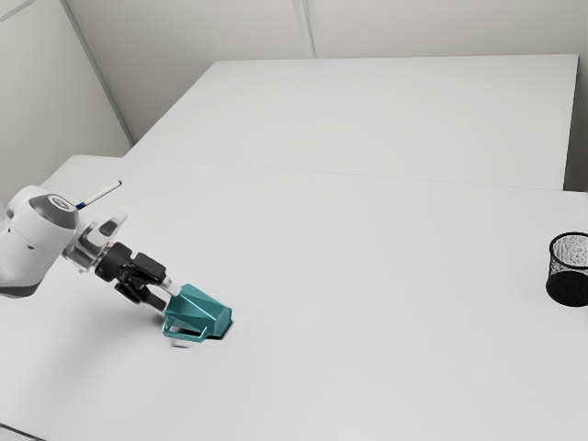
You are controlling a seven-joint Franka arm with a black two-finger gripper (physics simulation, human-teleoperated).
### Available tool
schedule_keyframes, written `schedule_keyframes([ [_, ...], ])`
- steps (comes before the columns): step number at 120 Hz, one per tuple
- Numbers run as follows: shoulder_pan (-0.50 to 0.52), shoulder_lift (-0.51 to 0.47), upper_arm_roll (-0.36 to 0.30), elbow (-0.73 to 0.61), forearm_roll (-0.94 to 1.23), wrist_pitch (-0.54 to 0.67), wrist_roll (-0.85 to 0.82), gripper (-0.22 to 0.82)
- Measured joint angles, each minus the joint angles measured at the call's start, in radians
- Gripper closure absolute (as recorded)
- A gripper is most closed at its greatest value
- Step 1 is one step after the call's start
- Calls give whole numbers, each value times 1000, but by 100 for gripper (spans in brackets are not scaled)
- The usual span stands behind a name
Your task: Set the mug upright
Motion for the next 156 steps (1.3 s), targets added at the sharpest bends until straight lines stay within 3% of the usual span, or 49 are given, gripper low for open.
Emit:
schedule_keyframes([
  [33, -24, 1, -8, -5, -21, 22, 25, 1],
  [61, -29, 1, -47, -21, -47, 42, 35, 11],
  [103, -25, -13, -84, -28, -69, 71, 23, 48],
  [156, -43, -52, -157, -22, -75, 91, -32, 72],
])
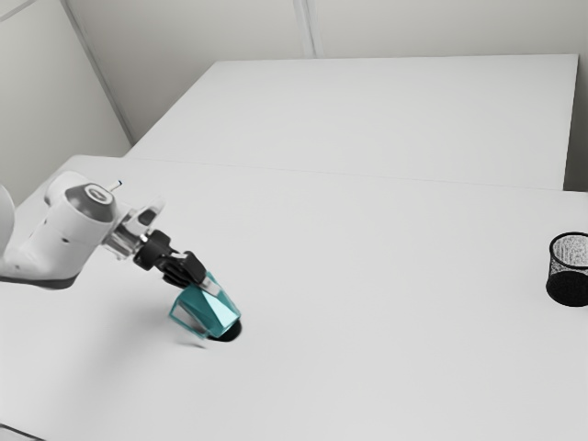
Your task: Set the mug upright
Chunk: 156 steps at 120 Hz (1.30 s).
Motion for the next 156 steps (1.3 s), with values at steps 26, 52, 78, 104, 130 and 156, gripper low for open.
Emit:
schedule_keyframes([
  [26, -42, -8, -6, 1, 4, 7, -23, 75],
  [52, -32, -58, -37, 12, 34, 9, -52, 76],
  [78, -125, -167, -82, 19, 345, 104, -105, 76],
  [104, -270, -165, -84, 14, 739, 253, -200, 76],
  [130, -338, -127, -114, 11, 873, 383, -319, 76],
  [156, -338, -63, -122, 32, 902, 459, -423, 76],
])
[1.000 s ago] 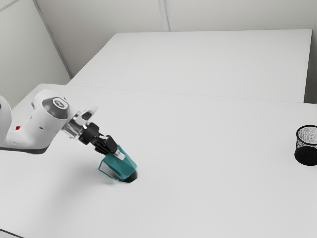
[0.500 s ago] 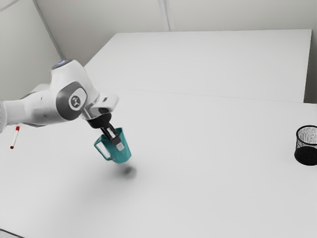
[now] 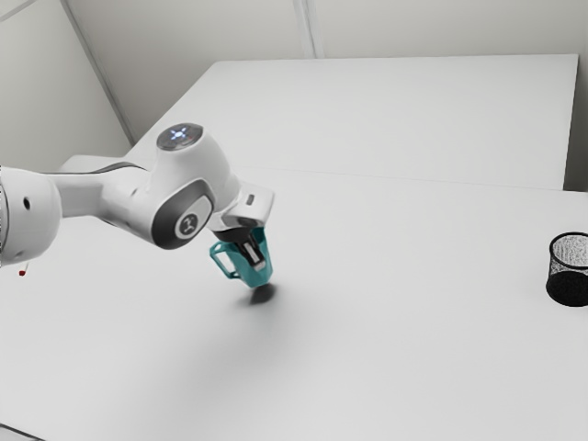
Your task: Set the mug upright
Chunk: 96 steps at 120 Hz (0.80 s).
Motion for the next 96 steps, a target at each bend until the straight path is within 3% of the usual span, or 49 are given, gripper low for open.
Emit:
schedule_keyframes([
  [96, -3, 114, 4, 65, 77, 0, -189, 76],
])
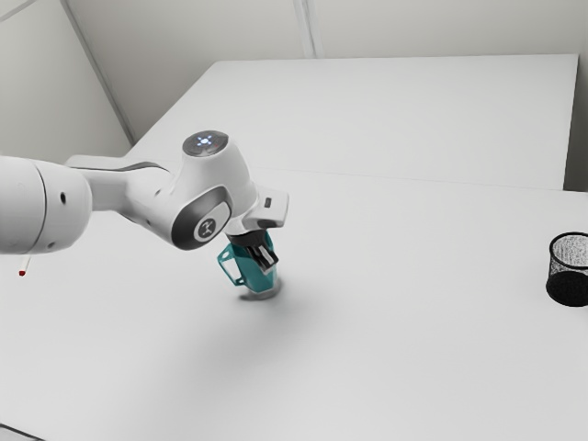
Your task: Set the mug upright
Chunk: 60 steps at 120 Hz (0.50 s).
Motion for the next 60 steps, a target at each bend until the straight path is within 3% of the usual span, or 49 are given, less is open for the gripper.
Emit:
schedule_keyframes([
  [41, -5, 14, 5, 0, 2, -2, -31, 73],
  [60, -7, 15, 7, 0, -1, -3, -37, 51],
])
